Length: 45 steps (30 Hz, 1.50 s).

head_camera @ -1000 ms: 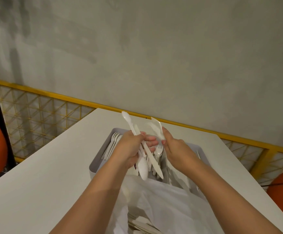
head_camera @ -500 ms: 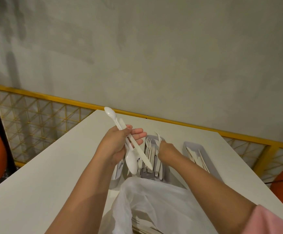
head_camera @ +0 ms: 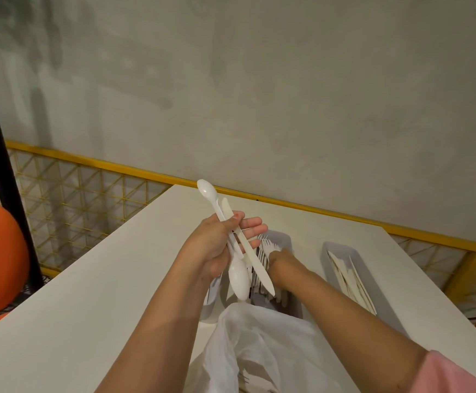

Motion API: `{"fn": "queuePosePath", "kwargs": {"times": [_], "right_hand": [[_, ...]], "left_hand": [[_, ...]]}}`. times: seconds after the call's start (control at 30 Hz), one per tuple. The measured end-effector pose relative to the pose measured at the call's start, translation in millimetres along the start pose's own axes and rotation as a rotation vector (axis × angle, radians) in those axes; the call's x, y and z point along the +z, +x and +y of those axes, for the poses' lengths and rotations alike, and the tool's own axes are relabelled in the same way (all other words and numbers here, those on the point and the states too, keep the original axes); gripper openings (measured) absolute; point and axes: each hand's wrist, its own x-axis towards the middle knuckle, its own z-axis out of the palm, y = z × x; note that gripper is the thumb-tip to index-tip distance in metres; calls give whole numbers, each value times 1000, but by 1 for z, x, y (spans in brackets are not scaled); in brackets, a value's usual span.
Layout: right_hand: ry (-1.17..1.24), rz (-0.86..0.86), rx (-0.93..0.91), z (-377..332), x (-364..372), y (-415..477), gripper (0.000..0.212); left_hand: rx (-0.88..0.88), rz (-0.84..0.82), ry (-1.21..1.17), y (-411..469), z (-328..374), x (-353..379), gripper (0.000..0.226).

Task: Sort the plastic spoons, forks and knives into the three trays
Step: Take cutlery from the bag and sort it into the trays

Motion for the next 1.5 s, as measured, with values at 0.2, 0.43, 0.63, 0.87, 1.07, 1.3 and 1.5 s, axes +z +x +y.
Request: {"fn": "queuePosePath", "kwargs": {"times": [0.2,0.43,0.63,0.87,1.07,1.3,1.5], "right_hand": [[443,74,-93,-6,-35,-20,20],[579,-23,-231,-10,-51,-70,30],[585,40,-298,3,-49,-74,20],[485,273,-72,70,-57,-49,12],[253,263,229,133,-41,-33,16],[46,128,387,149,-20,-28,26],[-3,36,414,144,-21,-27,28]], "left_hand": [[22,21,-3,2,-3,-1,12],[60,50,-27,2,-8,4,15],[55,43,-40,6,-12,6,17],[12,57,-76,9,-14,5,18],[-12,36,-84,9,-18,10,18],[-38,50,-71,6,-20,15,20],[-50,48,-71,5,-20,16,19]]}}
